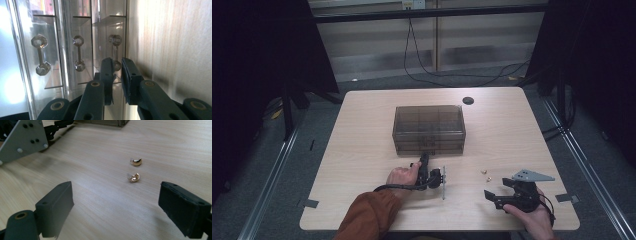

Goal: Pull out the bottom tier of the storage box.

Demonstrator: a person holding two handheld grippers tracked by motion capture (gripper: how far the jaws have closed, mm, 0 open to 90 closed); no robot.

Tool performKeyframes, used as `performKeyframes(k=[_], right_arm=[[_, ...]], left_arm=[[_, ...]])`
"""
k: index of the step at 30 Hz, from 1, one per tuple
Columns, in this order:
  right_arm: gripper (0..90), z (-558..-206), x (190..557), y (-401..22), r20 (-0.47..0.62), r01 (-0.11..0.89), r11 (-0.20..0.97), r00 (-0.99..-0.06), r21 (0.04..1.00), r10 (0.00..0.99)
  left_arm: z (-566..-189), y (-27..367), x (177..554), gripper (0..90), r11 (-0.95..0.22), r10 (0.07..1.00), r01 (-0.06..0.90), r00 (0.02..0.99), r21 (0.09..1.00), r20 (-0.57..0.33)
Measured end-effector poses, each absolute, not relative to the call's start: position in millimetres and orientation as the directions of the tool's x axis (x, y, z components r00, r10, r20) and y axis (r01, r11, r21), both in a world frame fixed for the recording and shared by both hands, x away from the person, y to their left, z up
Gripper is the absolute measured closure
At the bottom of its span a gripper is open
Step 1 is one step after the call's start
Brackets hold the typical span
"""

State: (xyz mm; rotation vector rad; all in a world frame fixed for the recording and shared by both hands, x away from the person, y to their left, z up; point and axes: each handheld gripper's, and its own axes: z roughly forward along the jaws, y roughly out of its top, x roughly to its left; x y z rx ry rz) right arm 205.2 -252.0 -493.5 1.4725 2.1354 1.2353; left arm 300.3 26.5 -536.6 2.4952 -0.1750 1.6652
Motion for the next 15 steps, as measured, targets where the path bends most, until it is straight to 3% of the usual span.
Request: performKeyframes(k=[4,10,15], right_arm=[[11.7,-493.2,205.0,-252.1,0.237,0.634,0.119,-0.447,0.764,0.863],[11.6,-493.0,204.9,-252.2,0.235,0.633,0.120,-0.447,0.765,0.863],[11.5,-492.7,204.5,-252.3,0.235,0.635,0.119,-0.445,0.763,0.864]], left_arm=[[-537.1,27.9,298.7,73.2,-0.983,0.008,-0.159,0.440,0.086,0.898],[-519.9,30.9,300.3,72.0,-0.977,0.037,-0.166,0.480,0.133,0.876],[-509.6,36.6,303.3,78.8,-0.966,0.114,-0.125,0.586,0.228,0.802]])
